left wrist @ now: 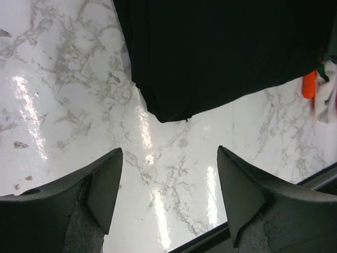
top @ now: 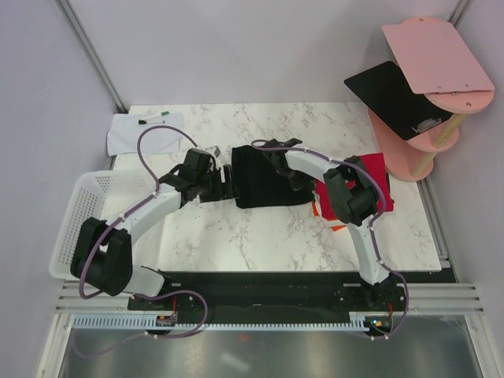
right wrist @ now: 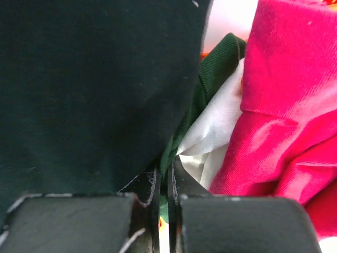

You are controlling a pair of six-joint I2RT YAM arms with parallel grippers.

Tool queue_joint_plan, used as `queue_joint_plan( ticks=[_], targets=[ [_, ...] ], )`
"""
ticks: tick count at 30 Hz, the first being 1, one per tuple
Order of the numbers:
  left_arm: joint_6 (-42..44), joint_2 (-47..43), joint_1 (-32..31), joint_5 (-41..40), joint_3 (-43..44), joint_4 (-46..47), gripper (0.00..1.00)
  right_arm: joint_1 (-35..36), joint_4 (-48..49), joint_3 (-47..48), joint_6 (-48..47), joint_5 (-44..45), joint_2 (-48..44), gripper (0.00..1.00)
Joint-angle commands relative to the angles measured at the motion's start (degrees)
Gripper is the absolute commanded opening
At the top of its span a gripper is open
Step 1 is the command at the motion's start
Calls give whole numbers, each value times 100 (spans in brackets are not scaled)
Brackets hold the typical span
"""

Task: Fold and stack the t-shirts
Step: Put the neatly folded tshirt into the corner of the board with the right arm

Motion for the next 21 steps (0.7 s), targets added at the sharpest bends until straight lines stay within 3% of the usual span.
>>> queue_joint_plan(
  ticks=[1,4,5,6,11,15,17,18,19,21],
  targets=[
    [55,687,161,-405,307,315,80,208,578,537,422,-1127,611,0],
    [-33,1223,319,-301,623,482,80,269,569,705,431,-1048,490,7],
    [-60,1547,355,-274,815,517,80,287,604,644,414,-987,393,17],
    [-69,1742,373,-170,913,622,80,322,770,583,379,-943,253,36],
    [-95,2674,417,60,1598,711,79,348,1377,12,185,-934,-951,78],
    [-130,2912,434,-10,1740,711,73,340,1553,-208,62,-1126,-1549,89],
    [-139,2931,460,-19,1714,667,55,340,1632,-314,27,-1188,-1664,91],
    [-139,2887,495,-37,1688,641,39,340,1659,-340,9,-1223,-1717,91],
    [-156,2843,513,-98,1609,623,5,331,1685,-384,0,-1293,-1735,91],
    [-174,2686,618,-229,1495,483,2,340,1782,-428,-8,-1372,-1779,95]
  ],
)
